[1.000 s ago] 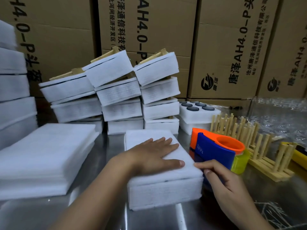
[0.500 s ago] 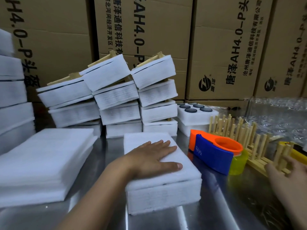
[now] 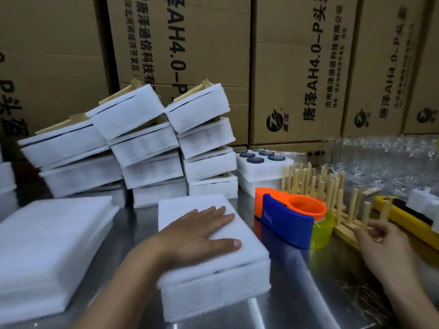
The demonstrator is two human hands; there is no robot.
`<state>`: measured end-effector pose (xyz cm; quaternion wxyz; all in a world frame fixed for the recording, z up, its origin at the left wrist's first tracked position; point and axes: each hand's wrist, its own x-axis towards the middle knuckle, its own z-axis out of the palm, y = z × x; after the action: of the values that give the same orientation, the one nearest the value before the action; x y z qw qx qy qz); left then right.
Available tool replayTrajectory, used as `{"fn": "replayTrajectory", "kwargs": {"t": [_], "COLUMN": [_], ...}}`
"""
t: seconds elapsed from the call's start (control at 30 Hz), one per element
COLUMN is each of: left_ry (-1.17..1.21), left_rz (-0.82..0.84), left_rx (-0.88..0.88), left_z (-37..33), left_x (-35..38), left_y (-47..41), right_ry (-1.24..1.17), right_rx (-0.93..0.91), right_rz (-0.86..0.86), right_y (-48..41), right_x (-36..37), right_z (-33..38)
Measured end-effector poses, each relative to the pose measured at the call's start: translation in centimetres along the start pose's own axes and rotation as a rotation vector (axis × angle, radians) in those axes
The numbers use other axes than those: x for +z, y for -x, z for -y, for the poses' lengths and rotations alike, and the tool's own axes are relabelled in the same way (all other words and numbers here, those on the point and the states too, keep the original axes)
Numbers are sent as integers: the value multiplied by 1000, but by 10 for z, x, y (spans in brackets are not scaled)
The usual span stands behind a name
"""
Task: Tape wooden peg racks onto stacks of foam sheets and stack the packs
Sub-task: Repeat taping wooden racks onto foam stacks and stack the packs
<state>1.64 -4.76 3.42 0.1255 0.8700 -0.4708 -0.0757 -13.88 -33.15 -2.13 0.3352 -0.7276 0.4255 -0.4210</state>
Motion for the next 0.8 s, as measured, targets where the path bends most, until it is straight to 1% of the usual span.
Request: {"fn": "replayTrajectory", "kwargs": {"t": [0.1, 0.2, 0.27, 0.37, 0.4, 0.47, 0.57, 0.6, 0.7, 0.8], "left_ry": [-4, -9, -5, 4, 9, 13, 25, 25, -9, -25], "left_rz": [-5, -1, 5, 15, 18, 18, 16, 14, -7, -57], "left_rx": [2, 0, -4, -6, -9, -7, -5, -3, 26, 91], "left_z": [1, 1, 0, -1, -2, -2, -2, -1, 3, 3], "left_x": [0, 0, 0, -1, -1, -2, -2, -2, 0, -1], "left_y": [-1, -1, -1, 1, 1, 2, 2, 1, -1, -3], "right_ry": [35, 42, -15, -122, -142, -210, -365, -389, -458, -573], "right_rx": [-65, -256, -384, -593, -651, -686, -599, -595, -658, -736], "right_rz": [24, -129, -228, -287, -263, -95, 218, 287, 422, 627], "right_y": [2, 7, 14, 30, 35, 49, 66, 69, 76, 78], "right_x": [1, 1, -3, -7, -6, 1, 19, 26, 43, 54], "right_z": [-1, 4, 15, 44, 55, 76, 102, 109, 128, 143]}}
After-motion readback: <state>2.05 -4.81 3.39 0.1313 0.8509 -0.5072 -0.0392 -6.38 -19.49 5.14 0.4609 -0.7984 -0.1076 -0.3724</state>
